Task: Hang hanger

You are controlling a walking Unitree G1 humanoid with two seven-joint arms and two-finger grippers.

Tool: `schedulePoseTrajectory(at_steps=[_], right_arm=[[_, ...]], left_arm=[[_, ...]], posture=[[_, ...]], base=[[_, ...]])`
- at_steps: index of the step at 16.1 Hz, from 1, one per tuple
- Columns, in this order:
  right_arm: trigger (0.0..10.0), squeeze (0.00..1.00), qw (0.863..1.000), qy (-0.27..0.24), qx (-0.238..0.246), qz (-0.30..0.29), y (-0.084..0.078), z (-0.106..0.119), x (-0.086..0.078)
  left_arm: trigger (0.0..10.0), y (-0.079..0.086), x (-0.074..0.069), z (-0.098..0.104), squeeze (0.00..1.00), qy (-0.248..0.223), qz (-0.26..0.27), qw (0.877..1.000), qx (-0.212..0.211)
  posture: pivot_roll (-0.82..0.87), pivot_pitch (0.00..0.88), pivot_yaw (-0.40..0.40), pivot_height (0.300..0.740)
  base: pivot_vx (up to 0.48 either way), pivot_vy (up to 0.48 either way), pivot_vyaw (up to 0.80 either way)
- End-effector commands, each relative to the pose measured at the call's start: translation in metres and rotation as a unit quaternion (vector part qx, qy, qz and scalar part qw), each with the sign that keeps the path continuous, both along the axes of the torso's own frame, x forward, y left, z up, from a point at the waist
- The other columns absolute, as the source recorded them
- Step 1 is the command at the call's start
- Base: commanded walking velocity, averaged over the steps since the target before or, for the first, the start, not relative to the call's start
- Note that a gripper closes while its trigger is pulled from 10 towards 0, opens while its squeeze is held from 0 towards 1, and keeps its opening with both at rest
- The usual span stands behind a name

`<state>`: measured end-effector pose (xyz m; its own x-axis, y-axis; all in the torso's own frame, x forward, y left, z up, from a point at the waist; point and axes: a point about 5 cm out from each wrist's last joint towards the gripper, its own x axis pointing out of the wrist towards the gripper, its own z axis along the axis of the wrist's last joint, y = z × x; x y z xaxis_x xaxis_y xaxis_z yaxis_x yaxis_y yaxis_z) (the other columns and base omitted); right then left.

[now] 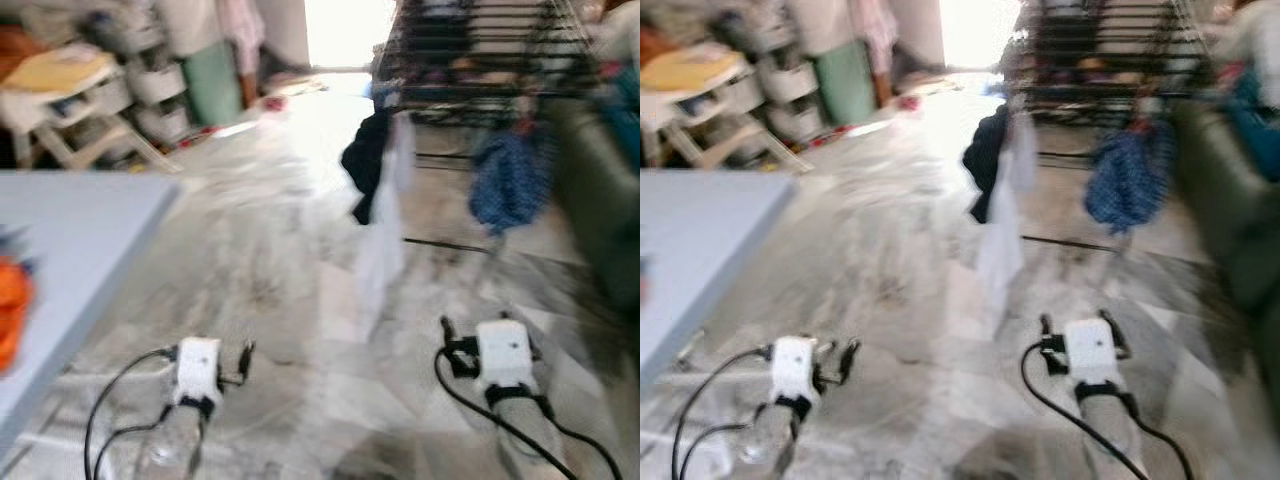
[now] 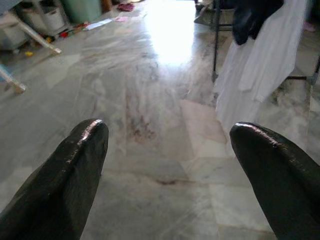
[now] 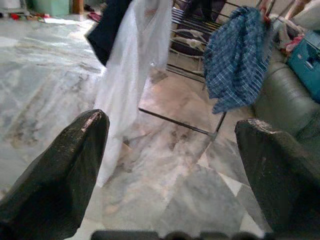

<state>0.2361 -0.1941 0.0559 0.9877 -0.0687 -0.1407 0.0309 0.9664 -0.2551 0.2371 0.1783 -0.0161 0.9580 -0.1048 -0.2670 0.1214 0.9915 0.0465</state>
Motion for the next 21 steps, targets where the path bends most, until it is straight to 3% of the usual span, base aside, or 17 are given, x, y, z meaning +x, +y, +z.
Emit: schedulePoseTrajectory(at_steps=[1,10,16,21], right_arm=[[10.0,0.08,1.000,-0.012,0.007,0.016,0.010,0.004,0.004],[10.0,0.07,1.000,-0.007,0.007,0.028,0.013,0.002,0.006],[10.0,0.05,0.999,-0.004,0.007,0.037,0.016,0.003,0.010],[10.0,0.00,0.997,-0.011,0.011,0.072,0.026,0.009,0.025]], left_arm=[[10.0,0.007,0.004,0.006,0.00,-0.013,0.009,1.000,0.012],[10.0,0.002,0.004,0.015,0.00,-0.037,0.004,0.999,-0.003],[10.0,0.000,0.000,0.008,0.00,-0.016,0.018,1.000,0.002],[10.0,0.004,-0.001,0.004,0.00,-0.003,0.061,0.998,0.012]], posture=[[-0.15,0.000,0.084,0.740],[-0.15,0.000,0.075,0.740],[-0.14,0.000,0.056,0.740],[-0.09,0.000,0.004,0.740]], base=[[0.000,0.000,0.76],[0.000,0.000,0.49],[0.000,0.000,0.00],[0.000,0.000,0.00]])
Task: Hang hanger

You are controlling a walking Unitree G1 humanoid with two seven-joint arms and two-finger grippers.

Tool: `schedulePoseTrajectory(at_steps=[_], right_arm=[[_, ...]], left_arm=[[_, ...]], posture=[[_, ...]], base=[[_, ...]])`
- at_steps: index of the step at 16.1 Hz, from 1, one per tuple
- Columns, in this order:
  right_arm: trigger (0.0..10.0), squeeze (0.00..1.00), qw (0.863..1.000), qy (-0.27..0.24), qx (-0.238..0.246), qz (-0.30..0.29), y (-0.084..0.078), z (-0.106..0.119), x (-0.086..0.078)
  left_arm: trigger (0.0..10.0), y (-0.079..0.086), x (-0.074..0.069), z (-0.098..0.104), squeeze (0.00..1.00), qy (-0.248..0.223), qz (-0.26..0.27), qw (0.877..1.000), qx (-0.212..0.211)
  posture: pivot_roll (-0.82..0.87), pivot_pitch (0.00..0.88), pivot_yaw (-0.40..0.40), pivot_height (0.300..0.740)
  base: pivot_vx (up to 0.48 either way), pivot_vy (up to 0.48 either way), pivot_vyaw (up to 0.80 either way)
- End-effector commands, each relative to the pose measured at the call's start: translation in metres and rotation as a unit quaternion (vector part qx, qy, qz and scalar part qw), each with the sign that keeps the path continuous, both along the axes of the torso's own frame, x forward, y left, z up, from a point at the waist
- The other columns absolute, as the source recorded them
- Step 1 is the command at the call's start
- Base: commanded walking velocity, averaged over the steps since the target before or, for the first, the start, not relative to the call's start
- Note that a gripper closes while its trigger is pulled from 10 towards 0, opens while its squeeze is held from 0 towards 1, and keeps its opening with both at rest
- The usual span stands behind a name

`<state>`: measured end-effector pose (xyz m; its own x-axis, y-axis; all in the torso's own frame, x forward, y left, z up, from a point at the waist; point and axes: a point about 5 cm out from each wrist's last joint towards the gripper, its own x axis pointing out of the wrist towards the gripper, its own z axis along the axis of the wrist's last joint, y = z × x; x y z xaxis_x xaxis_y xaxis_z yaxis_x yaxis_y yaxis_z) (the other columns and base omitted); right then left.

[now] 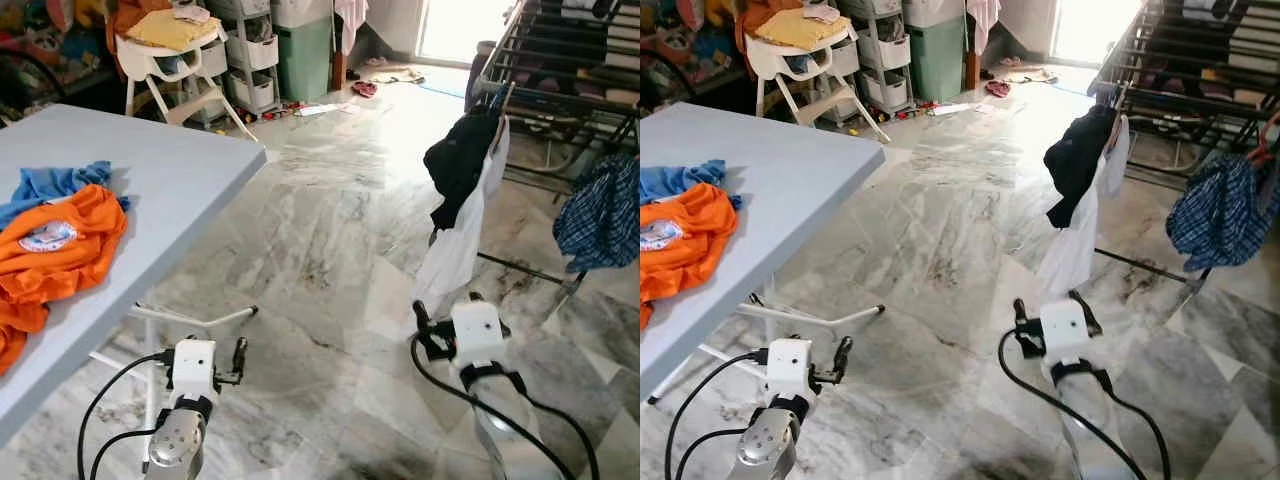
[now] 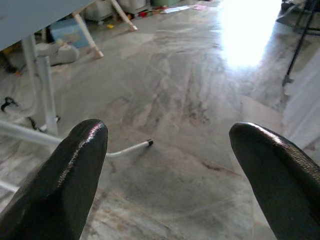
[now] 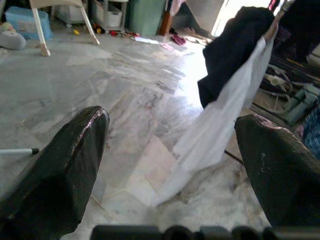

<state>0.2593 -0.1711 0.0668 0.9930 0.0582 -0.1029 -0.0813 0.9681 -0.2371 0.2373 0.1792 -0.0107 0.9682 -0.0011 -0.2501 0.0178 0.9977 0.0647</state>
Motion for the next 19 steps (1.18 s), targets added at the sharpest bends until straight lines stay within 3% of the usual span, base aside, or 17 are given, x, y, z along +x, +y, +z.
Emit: schedulePoseTrajectory(at_steps=[1,5,9,13,16,18,19], right_arm=[[10.0,0.00,1.000,0.008,0.002,0.018,0.006,-0.001,0.006],[10.0,0.00,1.000,0.009,0.005,0.022,0.012,-0.003,0.011],[10.0,0.00,0.999,0.017,0.024,-0.025,0.006,-0.012,0.009],[10.0,0.00,0.997,0.025,0.022,-0.076,-0.016,-0.021,-0.015],[10.0,0.00,0.997,0.030,0.009,-0.075,-0.022,-0.025,-0.029],[10.0,0.00,0.997,0.033,0.006,-0.075,-0.024,-0.026,-0.030],[10.0,0.00,0.997,0.028,0.005,-0.070,-0.022,-0.022,-0.027]], left_arm=[[10.0,0.004,-0.002,-0.002,0.00,0.006,0.018,1.000,0.004],[10.0,0.010,-0.003,0.001,0.00,-0.001,0.030,0.999,0.012],[10.0,0.010,0.004,0.020,0.00,-0.042,0.021,0.998,0.034],[10.0,0.024,-0.017,0.035,0.00,-0.072,0.019,0.997,0.029],[10.0,0.032,-0.032,0.032,0.00,-0.052,0.028,0.998,0.033],[10.0,0.035,-0.040,0.025,0.00,-0.042,0.032,0.997,0.064],[10.0,0.033,-0.040,0.026,0.00,-0.051,0.030,0.997,0.043]], posture=[[-0.08,0.000,-0.002,0.740],[-0.07,0.000,-0.001,0.740],[-0.09,0.000,0.034,0.740],[-0.11,0.000,0.069,0.740],[-0.11,0.000,0.074,0.740],[-0.11,0.000,0.070,0.740],[-0.11,0.000,0.066,0.740]], base=[[0.000,0.000,0.00],[0.000,0.000,0.00],[0.000,0.000,0.00],[0.000,0.000,0.00],[0.000,0.000,0.00],[0.000,0.000,0.00],[0.000,0.000,0.00]])
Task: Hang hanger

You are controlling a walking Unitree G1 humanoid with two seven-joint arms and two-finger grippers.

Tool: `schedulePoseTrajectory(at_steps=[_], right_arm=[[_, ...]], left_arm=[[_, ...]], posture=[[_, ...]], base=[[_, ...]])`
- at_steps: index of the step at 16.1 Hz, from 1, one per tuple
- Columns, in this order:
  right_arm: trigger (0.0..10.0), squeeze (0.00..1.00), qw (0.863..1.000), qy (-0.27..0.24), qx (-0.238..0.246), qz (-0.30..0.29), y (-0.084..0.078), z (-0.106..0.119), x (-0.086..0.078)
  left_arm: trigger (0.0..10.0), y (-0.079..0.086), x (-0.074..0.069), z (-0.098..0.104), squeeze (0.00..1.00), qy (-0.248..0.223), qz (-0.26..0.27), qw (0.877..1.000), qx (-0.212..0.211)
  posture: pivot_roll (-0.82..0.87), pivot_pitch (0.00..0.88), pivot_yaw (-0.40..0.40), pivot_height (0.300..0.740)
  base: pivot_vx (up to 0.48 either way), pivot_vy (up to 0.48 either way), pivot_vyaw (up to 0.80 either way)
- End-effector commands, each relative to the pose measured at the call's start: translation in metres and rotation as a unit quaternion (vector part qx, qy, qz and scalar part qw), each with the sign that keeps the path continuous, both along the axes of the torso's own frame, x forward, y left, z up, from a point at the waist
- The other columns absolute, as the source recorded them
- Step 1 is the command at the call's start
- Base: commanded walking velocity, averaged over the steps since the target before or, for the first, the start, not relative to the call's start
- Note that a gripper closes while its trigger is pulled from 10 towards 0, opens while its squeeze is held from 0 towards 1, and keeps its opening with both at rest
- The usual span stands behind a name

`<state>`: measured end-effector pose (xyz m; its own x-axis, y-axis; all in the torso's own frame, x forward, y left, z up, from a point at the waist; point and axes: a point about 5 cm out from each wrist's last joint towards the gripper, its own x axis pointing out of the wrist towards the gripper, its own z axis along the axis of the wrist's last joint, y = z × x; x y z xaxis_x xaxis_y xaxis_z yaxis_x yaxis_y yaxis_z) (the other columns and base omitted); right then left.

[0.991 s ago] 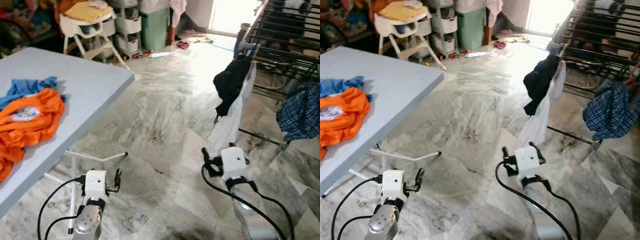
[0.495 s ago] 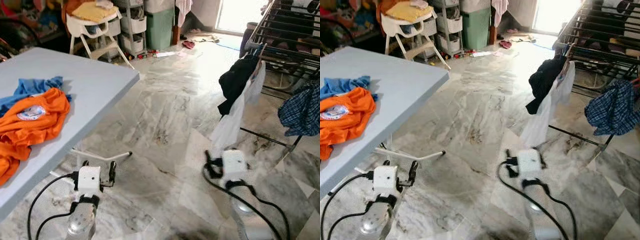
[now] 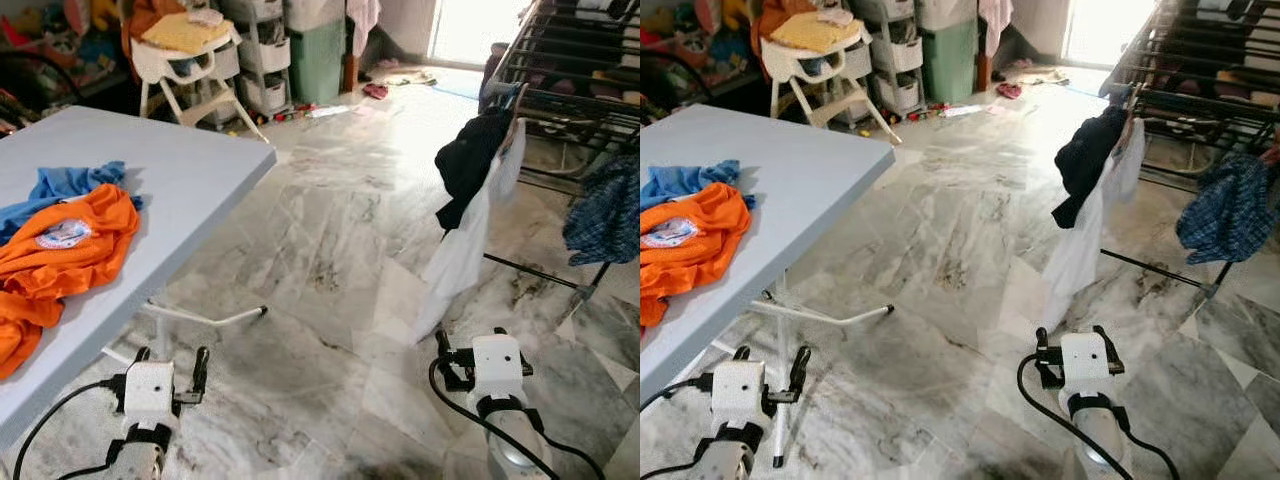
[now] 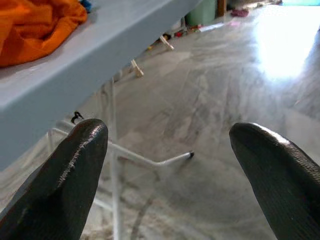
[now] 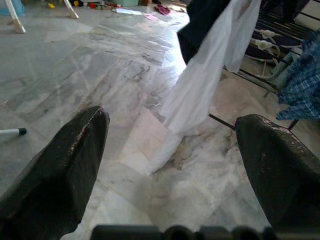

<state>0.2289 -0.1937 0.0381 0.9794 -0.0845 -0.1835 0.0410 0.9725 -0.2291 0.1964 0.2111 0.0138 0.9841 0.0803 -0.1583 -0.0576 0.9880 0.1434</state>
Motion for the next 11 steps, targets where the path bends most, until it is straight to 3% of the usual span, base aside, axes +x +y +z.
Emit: schedulePoseTrajectory(at_steps=[1,5,8,11], right_arm=[[10.0,0.00,0.999,-0.028,-0.003,0.015,0.004,0.014,0.008],[10.0,0.00,0.999,-0.040,0.000,0.029,0.010,0.022,0.017],[10.0,0.00,0.997,-0.074,-0.015,0.002,0.006,0.038,0.024],[10.0,0.00,0.997,-0.072,-0.002,-0.011,0.009,0.035,0.023]], left_arm=[[10.0,-0.004,0.004,0.005,0.00,-0.026,-0.016,0.999,-0.019],[10.0,-0.020,0.014,0.013,0.00,-0.052,-0.074,0.995,-0.029],[10.0,-0.025,0.032,0.033,0.00,-0.099,-0.101,0.989,-0.033],[10.0,-0.019,0.035,0.021,0.00,-0.068,-0.086,0.994,-0.024]], posture=[[-0.11,0.000,0.060,0.740],[-0.11,0.000,0.051,0.740],[-0.11,0.000,0.056,0.740],[-0.12,0.000,0.063,0.740]], base=[[0.000,0.000,0.00],[0.000,0.000,0.00],[0.000,0.000,0.00],[0.000,0.000,0.00]])
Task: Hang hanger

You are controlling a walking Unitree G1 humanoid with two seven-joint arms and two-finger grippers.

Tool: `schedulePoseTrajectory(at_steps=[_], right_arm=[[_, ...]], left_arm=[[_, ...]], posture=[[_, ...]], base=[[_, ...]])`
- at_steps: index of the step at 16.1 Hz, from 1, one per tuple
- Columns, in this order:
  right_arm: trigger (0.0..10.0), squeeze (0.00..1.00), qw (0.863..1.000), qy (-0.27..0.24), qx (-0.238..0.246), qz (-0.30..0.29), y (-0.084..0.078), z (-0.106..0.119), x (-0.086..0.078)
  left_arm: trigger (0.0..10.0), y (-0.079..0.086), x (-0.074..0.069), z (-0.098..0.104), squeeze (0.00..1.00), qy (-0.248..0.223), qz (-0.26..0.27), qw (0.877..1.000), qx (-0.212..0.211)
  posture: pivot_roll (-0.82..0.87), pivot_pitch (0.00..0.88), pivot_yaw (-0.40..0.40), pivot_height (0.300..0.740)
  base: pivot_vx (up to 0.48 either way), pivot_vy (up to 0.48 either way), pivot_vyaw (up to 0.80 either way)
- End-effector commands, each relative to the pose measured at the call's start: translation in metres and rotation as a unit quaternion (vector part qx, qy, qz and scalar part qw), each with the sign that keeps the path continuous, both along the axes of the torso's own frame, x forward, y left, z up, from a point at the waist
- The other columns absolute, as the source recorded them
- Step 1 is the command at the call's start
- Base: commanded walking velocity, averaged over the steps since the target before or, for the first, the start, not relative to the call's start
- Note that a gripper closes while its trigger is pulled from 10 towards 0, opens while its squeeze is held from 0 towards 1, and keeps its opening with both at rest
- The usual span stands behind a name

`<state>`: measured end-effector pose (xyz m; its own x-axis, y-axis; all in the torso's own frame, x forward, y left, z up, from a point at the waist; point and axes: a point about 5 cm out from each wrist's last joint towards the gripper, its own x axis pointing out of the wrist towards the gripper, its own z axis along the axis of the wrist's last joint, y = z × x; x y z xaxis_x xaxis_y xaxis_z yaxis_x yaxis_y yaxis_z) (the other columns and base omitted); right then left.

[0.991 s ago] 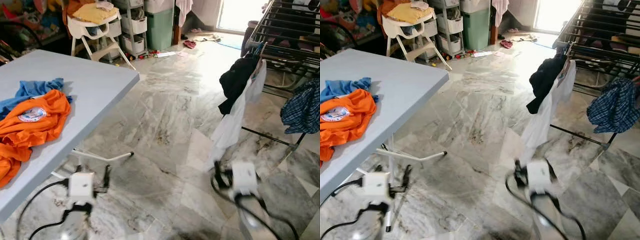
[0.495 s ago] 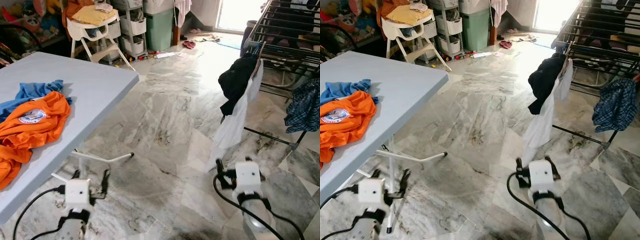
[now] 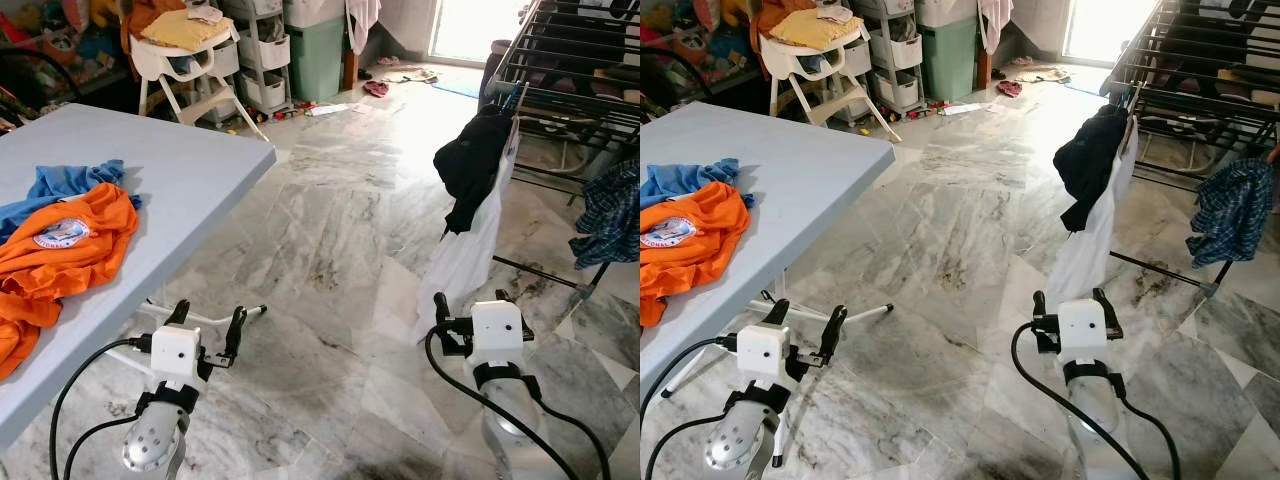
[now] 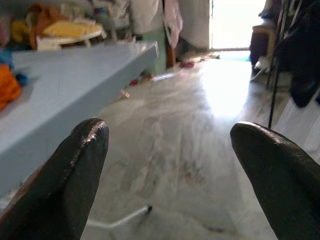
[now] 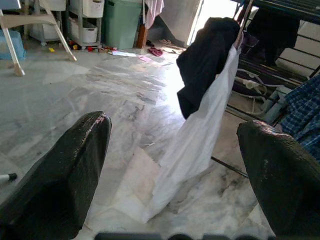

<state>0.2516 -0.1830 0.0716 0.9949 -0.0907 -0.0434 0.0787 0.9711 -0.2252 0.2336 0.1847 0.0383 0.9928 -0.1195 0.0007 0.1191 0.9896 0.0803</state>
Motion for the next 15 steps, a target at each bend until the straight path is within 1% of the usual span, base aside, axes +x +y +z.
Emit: schedulePoseTrajectory(at_steps=[1,2,3,4,5,6,7,9,11,13,15], right_arm=[[10.0,0.00,1.000,0.003,0.015,-0.015,0.000,-0.003,-0.002],[10.0,0.00,1.000,0.007,0.018,-0.009,0.003,-0.005,-0.003],[10.0,0.00,1.000,0.012,0.023,-0.006,0.004,-0.007,-0.004],[10.0,0.00,0.999,0.019,0.043,-0.006,0.005,-0.009,-0.005],[10.0,0.00,0.998,0.026,0.060,-0.009,0.005,-0.011,-0.005],[10.0,0.00,0.997,0.030,0.065,-0.012,0.003,-0.013,-0.004],[10.0,0.00,0.997,0.031,0.066,-0.012,0.003,-0.013,-0.004],[10.0,0.00,0.997,0.034,0.066,-0.009,0.003,-0.014,-0.005],[10.0,0.00,0.997,0.038,0.068,-0.007,0.002,-0.015,-0.006],[10.0,0.00,0.997,0.045,0.066,-0.004,0.000,-0.018,-0.008],[10.0,0.00,0.997,0.047,0.065,-0.001,0.000,-0.018,-0.008]], left_arm=[[10.0,0.014,-0.008,-0.020,0.00,0.056,0.040,0.997,-0.018],[10.0,0.016,-0.010,-0.025,0.00,0.069,0.046,0.996,-0.017],[10.0,0.016,-0.013,-0.029,0.00,0.077,0.040,0.996,-0.019],[10.0,0.016,-0.014,-0.032,0.00,0.086,0.048,0.995,-0.014],[10.0,0.015,-0.015,-0.036,0.00,0.097,0.050,0.994,-0.019],[10.0,0.014,-0.015,-0.036,0.00,0.092,0.045,0.995,-0.011],[10.0,0.013,-0.018,-0.041,0.00,0.099,0.043,0.994,-0.010],[10.0,0.014,-0.019,-0.046,0.00,0.106,0.041,0.993,-0.012],[10.0,0.018,-0.021,-0.052,0.00,0.119,0.044,0.992,-0.012],[10.0,0.025,-0.024,-0.062,0.00,0.146,0.053,0.988,-0.012],[10.0,0.028,-0.025,-0.065,0.00,0.156,0.057,0.986,-0.012]], posture=[[-0.12,0.000,0.066,0.740],[-0.12,0.000,0.068,0.740],[-0.12,0.000,0.070,0.740],[-0.12,0.000,0.072,0.740],[-0.12,0.000,0.072,0.740],[-0.12,0.000,0.072,0.740],[-0.12,0.000,0.072,0.740],[-0.12,0.000,0.072,0.740],[-0.12,0.000,0.071,0.740],[-0.12,0.000,0.068,0.740],[-0.12,0.000,0.065,0.740]], base=[[0.000,0.000,0.00],[0.000,0.000,0.00],[0.000,0.000,0.00],[0.000,0.000,0.00],[0.000,0.000,0.00],[0.000,0.000,0.00],[0.000,0.000,0.00],[0.000,0.000,0.00],[0.000,0.000,0.00],[0.000,0.000,0.00],[0.000,0.000,0.00]])
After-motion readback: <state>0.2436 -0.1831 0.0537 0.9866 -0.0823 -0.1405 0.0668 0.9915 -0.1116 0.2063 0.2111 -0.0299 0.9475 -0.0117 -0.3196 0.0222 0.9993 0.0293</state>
